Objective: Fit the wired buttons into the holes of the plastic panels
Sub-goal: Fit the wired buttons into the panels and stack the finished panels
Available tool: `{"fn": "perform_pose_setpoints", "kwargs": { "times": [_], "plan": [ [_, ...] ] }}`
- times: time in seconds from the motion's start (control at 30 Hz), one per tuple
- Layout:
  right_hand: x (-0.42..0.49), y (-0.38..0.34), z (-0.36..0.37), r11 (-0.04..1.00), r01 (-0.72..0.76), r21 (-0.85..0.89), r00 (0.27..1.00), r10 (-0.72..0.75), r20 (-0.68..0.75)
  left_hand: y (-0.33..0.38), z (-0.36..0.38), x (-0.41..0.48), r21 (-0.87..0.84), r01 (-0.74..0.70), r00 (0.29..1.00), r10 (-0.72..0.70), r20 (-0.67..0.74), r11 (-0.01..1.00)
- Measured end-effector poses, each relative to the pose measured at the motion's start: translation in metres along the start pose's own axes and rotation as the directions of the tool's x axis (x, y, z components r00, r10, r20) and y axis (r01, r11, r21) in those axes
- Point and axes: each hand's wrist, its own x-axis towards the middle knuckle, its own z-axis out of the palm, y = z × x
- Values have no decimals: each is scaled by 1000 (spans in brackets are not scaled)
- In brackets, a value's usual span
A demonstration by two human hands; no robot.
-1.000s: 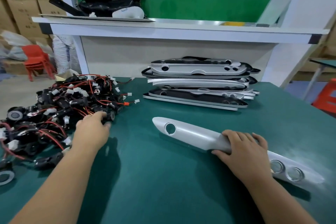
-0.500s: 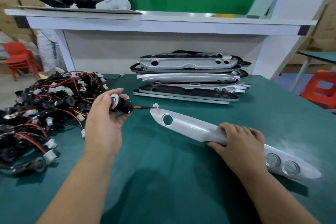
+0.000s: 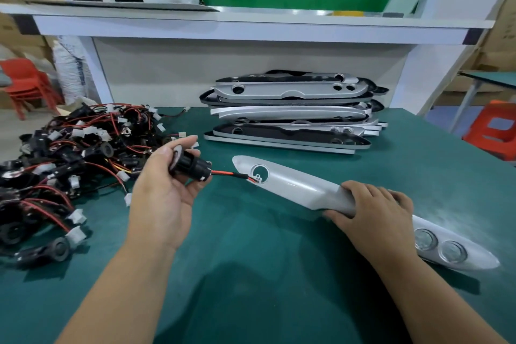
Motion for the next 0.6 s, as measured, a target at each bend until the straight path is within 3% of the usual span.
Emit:
{"fn": "perform_pose_setpoints", "kwargs": {
  "times": [0.23,0.33,0.4,0.47,0.6],
  "plan": [
    [-3,-4,-6,998,41,43,999,-41,-9,-4,2,0,5,6,1000,-6,-2,1000],
    [-4,-7,-8,988,112,103,993,-109,-33,-8,-1,-2,162,-31,999,36,-32,986],
    [-5,-10,-9,975,174,139,983,-163,-87,-12,-3,-8,502,-214,977,192,96,838],
    [-5,-13,-11,962,217,164,972,-198,-124,-19,-2,-16,714,-400,916,261,304,574],
    [-5,-14,-17,953,233,196,967,-205,-154,-32,5,-23,712,-627,777,320,542,318]
  ]
}}
